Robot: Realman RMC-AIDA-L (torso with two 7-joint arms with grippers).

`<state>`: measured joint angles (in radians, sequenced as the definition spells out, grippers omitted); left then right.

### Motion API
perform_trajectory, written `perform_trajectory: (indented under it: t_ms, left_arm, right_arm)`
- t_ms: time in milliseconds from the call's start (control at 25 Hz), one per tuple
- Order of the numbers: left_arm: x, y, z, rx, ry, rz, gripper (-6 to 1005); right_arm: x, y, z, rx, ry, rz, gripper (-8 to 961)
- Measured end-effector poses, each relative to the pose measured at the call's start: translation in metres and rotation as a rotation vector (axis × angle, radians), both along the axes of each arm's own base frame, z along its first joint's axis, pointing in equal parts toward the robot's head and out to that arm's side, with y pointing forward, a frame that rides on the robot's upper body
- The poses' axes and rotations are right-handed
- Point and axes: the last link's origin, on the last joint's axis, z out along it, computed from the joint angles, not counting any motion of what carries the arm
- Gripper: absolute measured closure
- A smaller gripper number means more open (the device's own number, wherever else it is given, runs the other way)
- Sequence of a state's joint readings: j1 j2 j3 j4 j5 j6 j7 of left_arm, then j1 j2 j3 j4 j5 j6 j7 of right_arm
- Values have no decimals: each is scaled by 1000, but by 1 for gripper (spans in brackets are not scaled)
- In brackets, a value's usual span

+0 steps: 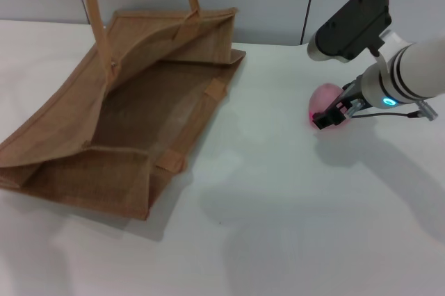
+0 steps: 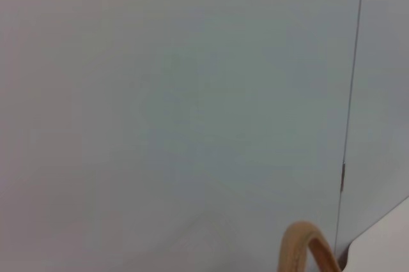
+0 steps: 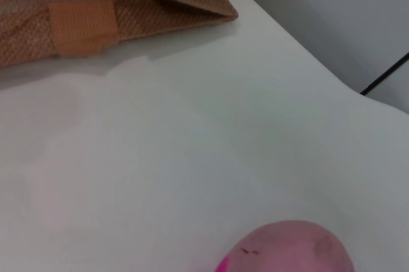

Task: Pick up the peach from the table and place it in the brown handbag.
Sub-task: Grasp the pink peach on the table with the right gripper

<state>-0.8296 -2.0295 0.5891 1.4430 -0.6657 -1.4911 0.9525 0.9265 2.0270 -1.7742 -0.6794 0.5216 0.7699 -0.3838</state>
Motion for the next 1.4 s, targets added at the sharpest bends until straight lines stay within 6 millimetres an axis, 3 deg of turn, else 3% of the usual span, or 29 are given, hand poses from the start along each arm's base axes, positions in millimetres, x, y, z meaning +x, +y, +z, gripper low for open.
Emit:
perform_trajectory:
  t_ms: [880, 1400]
  left_arm:
    - [-1, -1, 1, 5, 5, 3, 865]
    - [-2, -1, 2, 7, 4, 3, 864]
  right_arm:
    - [-2, 3, 3, 20, 19, -12, 202]
    - [-33, 8, 3, 29, 62, 69, 333]
